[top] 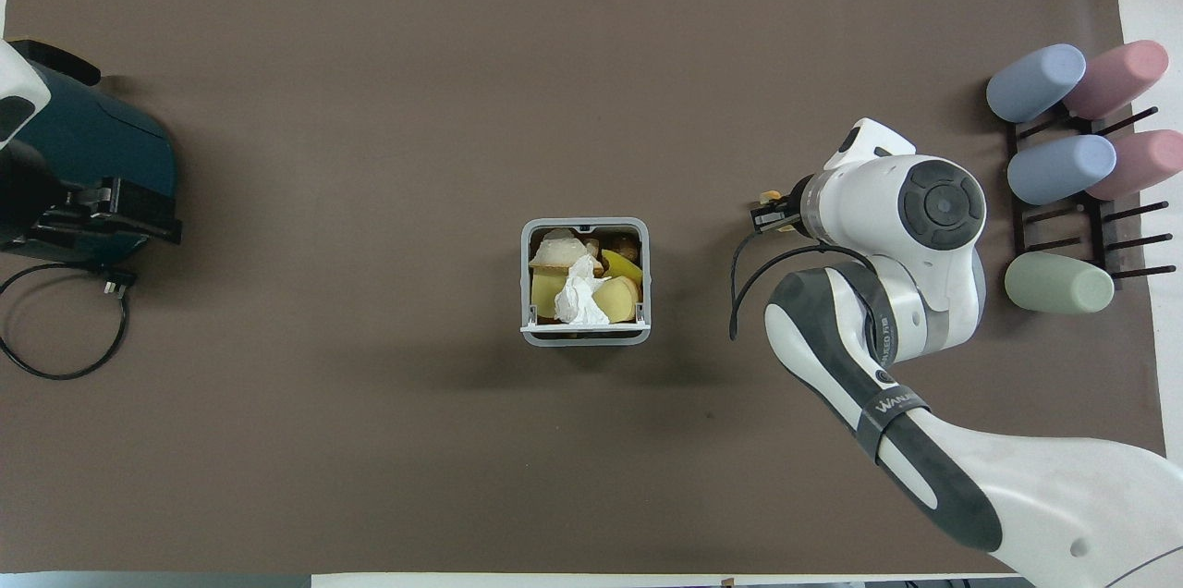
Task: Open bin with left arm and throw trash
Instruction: 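Carry the brown chip over the bin and release it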
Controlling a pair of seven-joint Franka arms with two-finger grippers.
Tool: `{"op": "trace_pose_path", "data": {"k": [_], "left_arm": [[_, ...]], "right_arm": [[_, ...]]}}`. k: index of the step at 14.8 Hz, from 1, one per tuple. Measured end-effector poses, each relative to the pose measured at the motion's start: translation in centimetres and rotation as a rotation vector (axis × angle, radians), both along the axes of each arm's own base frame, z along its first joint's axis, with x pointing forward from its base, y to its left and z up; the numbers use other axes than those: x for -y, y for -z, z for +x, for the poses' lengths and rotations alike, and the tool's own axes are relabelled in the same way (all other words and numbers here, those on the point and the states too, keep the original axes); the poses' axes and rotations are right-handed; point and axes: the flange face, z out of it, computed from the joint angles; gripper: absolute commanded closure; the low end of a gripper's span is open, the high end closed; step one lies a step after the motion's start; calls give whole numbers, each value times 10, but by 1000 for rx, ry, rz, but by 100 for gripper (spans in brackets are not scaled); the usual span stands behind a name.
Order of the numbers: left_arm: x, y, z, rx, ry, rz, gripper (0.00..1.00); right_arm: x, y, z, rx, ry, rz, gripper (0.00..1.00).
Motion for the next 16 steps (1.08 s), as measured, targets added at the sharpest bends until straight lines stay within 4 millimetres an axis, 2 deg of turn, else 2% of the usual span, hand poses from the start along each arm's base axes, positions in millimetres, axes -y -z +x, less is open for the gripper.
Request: {"op": "trace_pose_path", "data": {"k": [5,7,9,12,14,16], "left_arm": [[0,0,0,0,0,0,0],[0,0,0,0,0,0,0],[0,0,0,0,0,0,0],[0,0,0,0,0,0,0],[0,0,0,0,0,0,0],[0,0,0,0,0,0,0]], "right_arm": [[-72,-111,8,-66,284,161,100],[-101,-134,3,-91,401,230,100],[-128,-137,-7,-130,509,288,100],[-158,-122,-26,-200,618,330,100],[-167,-114,-33,-263,666,384,100],[-168,-109,-36,-302,705,431,100]]}}
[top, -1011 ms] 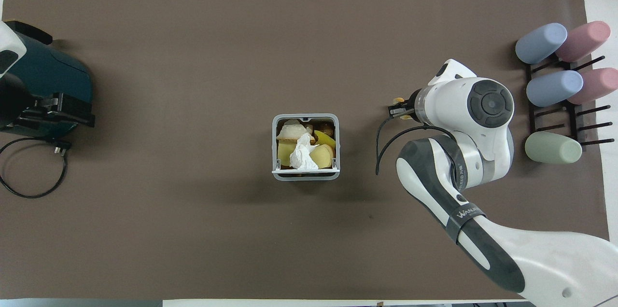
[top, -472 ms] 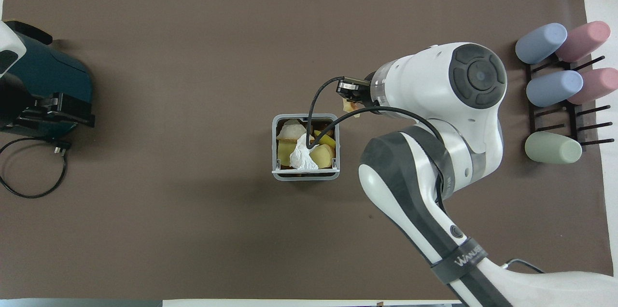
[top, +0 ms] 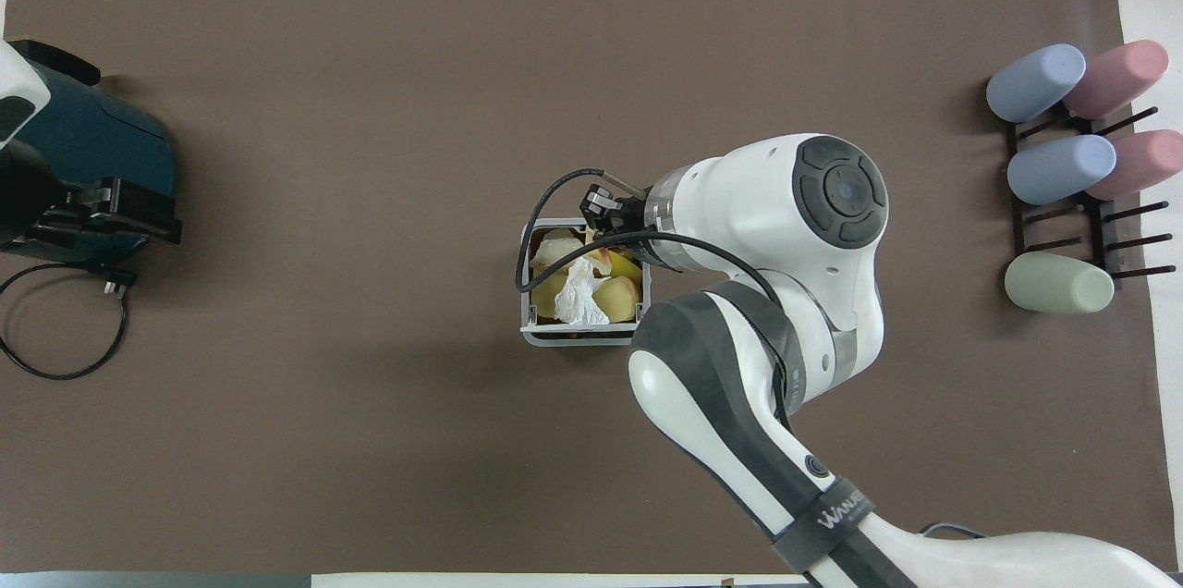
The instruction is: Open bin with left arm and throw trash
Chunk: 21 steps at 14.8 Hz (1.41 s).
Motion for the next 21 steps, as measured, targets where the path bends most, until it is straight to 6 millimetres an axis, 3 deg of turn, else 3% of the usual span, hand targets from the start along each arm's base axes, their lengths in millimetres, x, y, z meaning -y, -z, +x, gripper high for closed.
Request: {"op": "trace_pose_path", "data": {"k": [7,8,10,14,17,21], "left_arm": [[0,0,0,0,0,0,0],[0,0,0,0,0,0,0],[0,0,0,0,0,0,0],[0,0,0,1,0,0,0],[0,0,0,1,0,0,0],[0,0,0,1,0,0,0]], "right_arm": [[-38,43,-27,-31,30,23,100],[-39,47,-27,-35,30,22,96],[-38,48,-26,-35,33,21,0],[-21,29,-13,-55,35,10,0],[18,-8,7,-46,10,-78,0],[63,-44,14,15,-65,-210,0]]}}
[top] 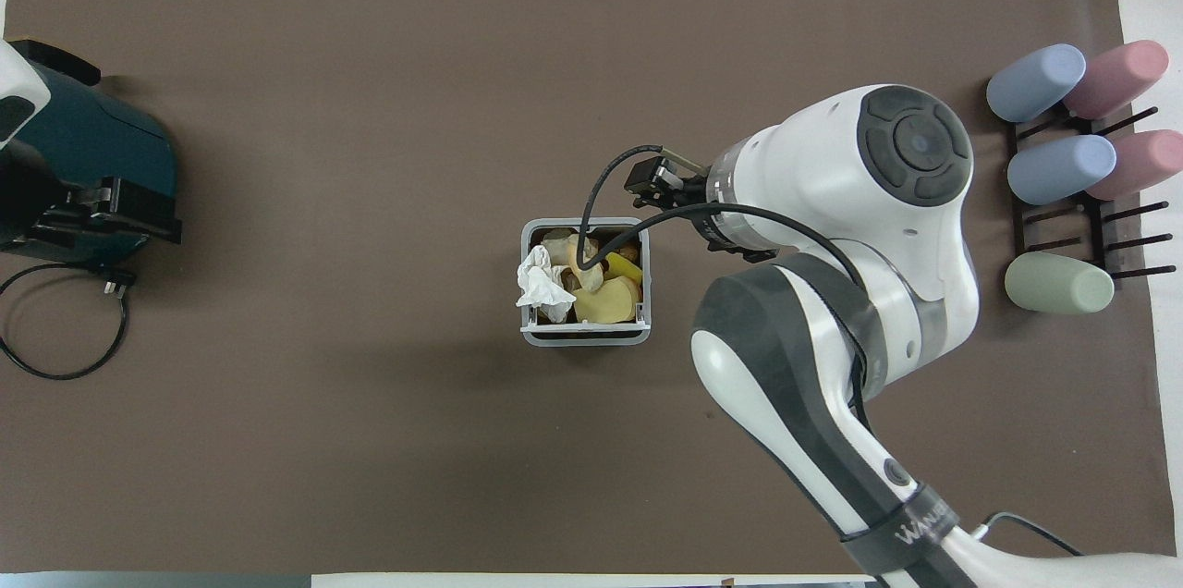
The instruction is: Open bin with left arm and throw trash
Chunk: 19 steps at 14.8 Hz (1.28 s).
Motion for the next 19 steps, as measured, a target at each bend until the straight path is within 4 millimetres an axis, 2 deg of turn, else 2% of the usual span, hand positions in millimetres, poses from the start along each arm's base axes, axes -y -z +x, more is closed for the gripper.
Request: {"op": "trace_pose_path", "data": {"k": [3,5,8,11,13,15,19], "left_arm": [[0,0,0,0,0,0,0],[0,0,0,0,0,0,0],[0,0,0,1,0,0,0],[0,0,0,1,0,0,0],[0,0,0,1,0,0,0],[0,0,0,1,0,0,0],[0,0,0,1,0,0,0]], "right_arm": [[51,-18,8,30,-68,-63,0],[79,-24,14,50,-104,-99,0],[103,-24,21,85,-204,-202,0],[128,-33,25,83,-245,-235,0],[139,-46,25,72,-248,-242,0],[140,-57,24,76,-246,-244,0],[140,-63,22,66,-255,-246,0]]}}
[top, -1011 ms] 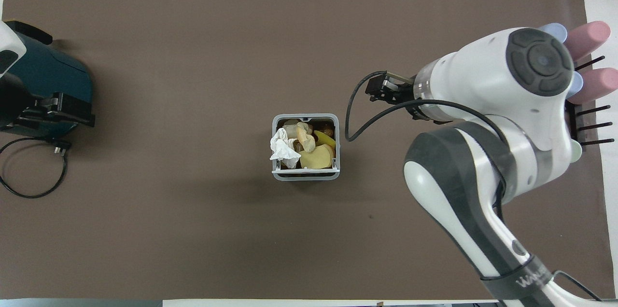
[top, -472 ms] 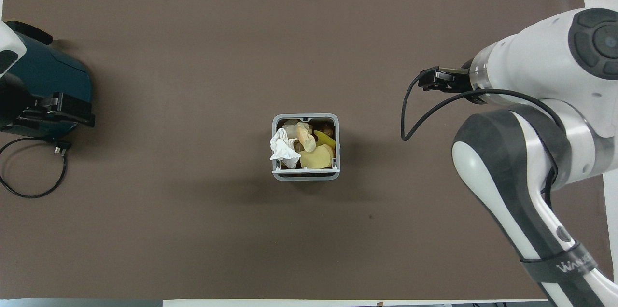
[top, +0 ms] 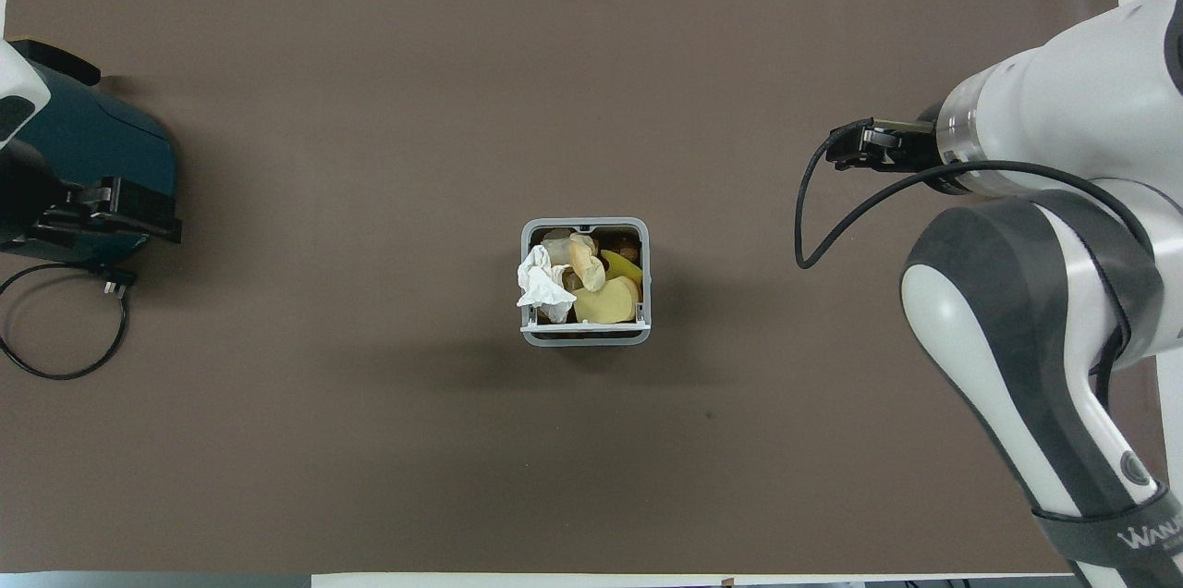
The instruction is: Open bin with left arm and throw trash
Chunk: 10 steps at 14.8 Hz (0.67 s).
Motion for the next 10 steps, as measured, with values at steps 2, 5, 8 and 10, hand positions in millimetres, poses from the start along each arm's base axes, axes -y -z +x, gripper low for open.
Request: {"op": "trace_pose_path", "data": {"k": [2,5,8,10], "left_arm": [[0,0,0,0,0,0,0],[0,0,0,0,1,0,0],[0,0,0,0,1,0,0],[1,0,0,0,1,0,0]], "right_arm": [[8,-8,-2,-18,-32,-11,0],[31,-19,-6,-43,-41,-24,0],[54,-24,-12,-86,-33,-11,0],[76,-27,-16,-104,-68,3,0]]}}
